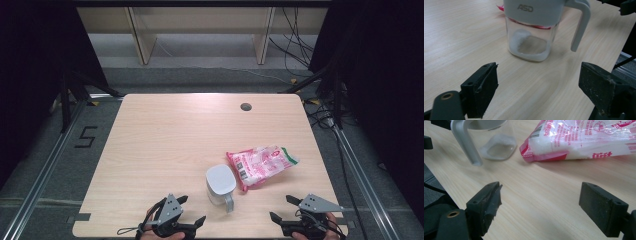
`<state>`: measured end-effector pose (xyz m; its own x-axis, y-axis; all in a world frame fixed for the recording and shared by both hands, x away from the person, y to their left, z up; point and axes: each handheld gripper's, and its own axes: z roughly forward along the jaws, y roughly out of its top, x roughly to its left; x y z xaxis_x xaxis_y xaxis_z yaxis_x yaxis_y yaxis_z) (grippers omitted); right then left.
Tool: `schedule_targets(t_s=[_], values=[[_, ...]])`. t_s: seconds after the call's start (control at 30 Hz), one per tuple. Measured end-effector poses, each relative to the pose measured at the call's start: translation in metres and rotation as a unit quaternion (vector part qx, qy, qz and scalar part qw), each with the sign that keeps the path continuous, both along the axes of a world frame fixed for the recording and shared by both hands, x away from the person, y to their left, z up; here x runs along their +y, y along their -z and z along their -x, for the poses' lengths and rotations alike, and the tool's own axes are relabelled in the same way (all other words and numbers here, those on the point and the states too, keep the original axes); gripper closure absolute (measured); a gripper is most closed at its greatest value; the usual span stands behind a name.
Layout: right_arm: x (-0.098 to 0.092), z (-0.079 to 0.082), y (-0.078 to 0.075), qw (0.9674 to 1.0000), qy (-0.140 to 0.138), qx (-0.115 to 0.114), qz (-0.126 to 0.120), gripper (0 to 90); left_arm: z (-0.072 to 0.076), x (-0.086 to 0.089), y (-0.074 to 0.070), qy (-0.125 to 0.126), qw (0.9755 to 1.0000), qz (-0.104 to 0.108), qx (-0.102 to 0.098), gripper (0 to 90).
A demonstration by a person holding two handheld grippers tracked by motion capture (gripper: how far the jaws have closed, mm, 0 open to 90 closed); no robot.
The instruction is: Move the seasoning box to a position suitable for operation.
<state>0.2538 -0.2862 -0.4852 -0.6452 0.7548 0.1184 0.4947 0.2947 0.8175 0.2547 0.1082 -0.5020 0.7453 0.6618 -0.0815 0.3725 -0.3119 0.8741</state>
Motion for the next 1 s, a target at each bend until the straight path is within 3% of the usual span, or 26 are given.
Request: schedule_targets(t_s=[0.03, 0.1, 0.2, 0.3, 0.47, 0.5, 0.63, 0.73, 0.77, 0.87, 0.93, 1.0], values=[[0.0, 0.0, 0.0, 1.0, 0.0, 0.002, -0.001, 18.7, 0.001, -0.003, 0.001, 0.0, 1.0, 0.007, -0.006, 15.2], [0.0, -0.001, 0.0, 1.0, -0.002, 0.003, -0.002, 18.8, 0.003, -0.004, -0.001, 0.011, 0.9998, -0.013, -0.01, 15.2], [0.0, -0.001, 0.0, 1.0, -0.002, 0.003, -0.001, 18.8, 0.007, -0.011, -0.003, 0.019, 0.9997, 0.003, -0.011, 15.1], [0.001, 0.001, 0.0, 1.0, 0.007, 0.006, -0.004, 18.8, 0.009, -0.014, -0.005, 0.029, 0.9994, 0.004, -0.018, 17.3], [0.001, 0.0, 0.001, 1.0, 0.007, 0.003, 0.001, 18.8, 0.011, -0.017, -0.007, 0.032, 0.9991, 0.017, -0.024, 29.6], [0.001, 0.001, 0.001, 1.0, 0.004, 0.005, -0.002, 18.8, 0.011, -0.018, -0.007, 0.035, 0.9992, 0.016, -0.013, 33.2], [0.001, 0.001, 0.001, 0.9999, 0.003, 0.01, -0.003, 18.8, 0.014, -0.023, -0.005, 0.04, 0.9988, 0.026, -0.014, 45.3], [0.0, -0.001, 0.001, 1.0, -0.001, -0.001, 0.007, 18.8, 0.015, -0.026, -0.005, 0.041, 0.9987, 0.023, -0.02, 50.7], [0.001, 0.001, 0.001, 0.9999, 0.002, 0.017, 0.0, 18.8, 0.017, -0.032, -0.004, 0.046, 0.9983, 0.025, -0.026, 51.8], [0.002, 0.0, 0.003, 0.9999, 0.001, 0.012, 0.006, 18.8, 0.017, -0.038, -0.004, 0.053, 0.998, 0.008, -0.034, 54.4], [0.002, 0.001, 0.002, 0.9999, -0.001, 0.016, -0.001, 19.1, 0.019, -0.046, -0.004, 0.056, 0.9978, 0.019, -0.03, 56.2], [0.002, 0.001, 0.002, 0.9998, -0.001, 0.018, 0.0, 19.0, 0.017, -0.053, -0.005, 0.06, 0.9976, 0.013, -0.032, 56.3]])
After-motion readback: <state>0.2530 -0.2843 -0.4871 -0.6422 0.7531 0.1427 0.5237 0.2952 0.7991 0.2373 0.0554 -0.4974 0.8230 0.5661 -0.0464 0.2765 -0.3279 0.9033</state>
